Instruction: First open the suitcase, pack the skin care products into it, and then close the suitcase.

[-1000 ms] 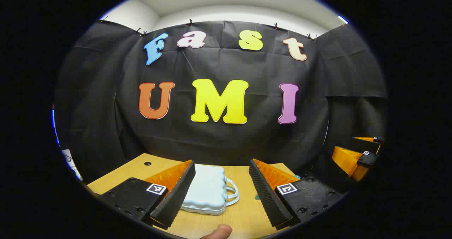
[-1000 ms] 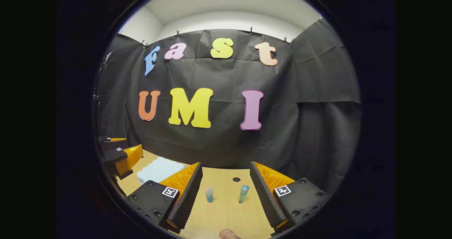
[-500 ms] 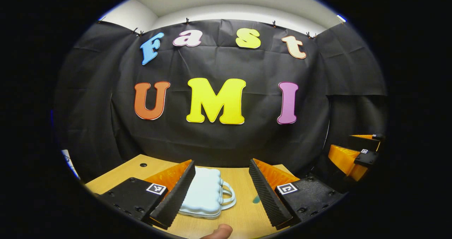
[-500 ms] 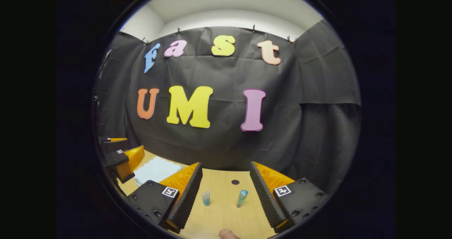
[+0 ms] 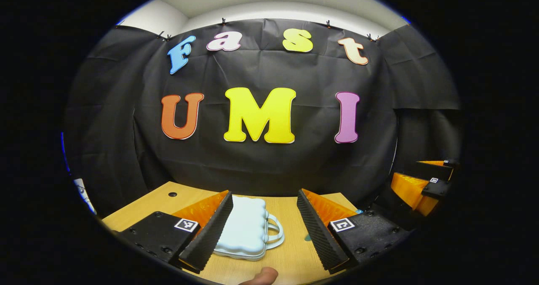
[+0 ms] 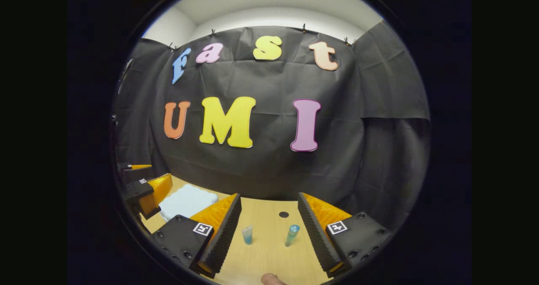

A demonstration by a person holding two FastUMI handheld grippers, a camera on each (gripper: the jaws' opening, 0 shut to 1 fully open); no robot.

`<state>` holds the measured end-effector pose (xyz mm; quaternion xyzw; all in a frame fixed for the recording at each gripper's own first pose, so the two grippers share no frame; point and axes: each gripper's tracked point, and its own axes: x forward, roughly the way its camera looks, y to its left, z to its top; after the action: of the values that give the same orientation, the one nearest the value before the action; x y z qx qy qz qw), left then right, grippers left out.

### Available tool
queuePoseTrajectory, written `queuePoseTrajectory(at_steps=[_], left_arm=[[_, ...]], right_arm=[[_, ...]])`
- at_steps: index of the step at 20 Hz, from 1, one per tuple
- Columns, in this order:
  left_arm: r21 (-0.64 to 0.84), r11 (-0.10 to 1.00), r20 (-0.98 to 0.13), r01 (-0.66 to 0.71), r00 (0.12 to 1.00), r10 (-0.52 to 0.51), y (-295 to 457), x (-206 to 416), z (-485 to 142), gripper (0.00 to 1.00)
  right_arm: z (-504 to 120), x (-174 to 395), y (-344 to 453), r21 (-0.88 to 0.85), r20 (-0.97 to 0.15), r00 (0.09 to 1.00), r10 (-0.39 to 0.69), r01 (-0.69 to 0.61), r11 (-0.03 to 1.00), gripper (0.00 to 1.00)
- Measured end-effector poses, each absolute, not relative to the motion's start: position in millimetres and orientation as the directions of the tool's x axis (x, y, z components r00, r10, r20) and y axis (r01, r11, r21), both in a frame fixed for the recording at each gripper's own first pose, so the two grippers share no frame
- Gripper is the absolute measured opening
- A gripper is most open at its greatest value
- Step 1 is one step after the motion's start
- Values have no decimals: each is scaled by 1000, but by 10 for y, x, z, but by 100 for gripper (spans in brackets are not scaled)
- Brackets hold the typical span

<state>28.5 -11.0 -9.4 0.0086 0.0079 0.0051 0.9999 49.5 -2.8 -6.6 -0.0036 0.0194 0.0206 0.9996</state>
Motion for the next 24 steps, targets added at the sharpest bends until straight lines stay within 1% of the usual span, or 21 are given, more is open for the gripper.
queuePoseTrajectory(at_steps=[7, 16, 19, 21, 24], left_arm=[[12, 1000, -12, -22, 1000, 22, -100, 295, -104, 98], [34, 999, -34, -18, 999, 19, -105, 300, -226, 98], [79, 997, -47, -27, 998, 31, -134, 331, -383, 98], [121, 992, -76, -25, 996, 35, -123, 414, -572, 98], [225, 974, -86, -29, 995, 49, -91, 517, -827, 98]], right_arm=[[-30, 463, 65, -21, -24, 997, 75, -76, 997, 80], [-59, 405, -76, -14, -29, 997, 65, -66, 998, 80], [-84, 427, -195, -9, -36, 998, 46, -47, 999, 80], [-119, 449, -301, -1, -44, 999, 29, -29, 1000, 80], [-164, 487, -497, -11, -47, 999, 0, -1, 1000, 80]])
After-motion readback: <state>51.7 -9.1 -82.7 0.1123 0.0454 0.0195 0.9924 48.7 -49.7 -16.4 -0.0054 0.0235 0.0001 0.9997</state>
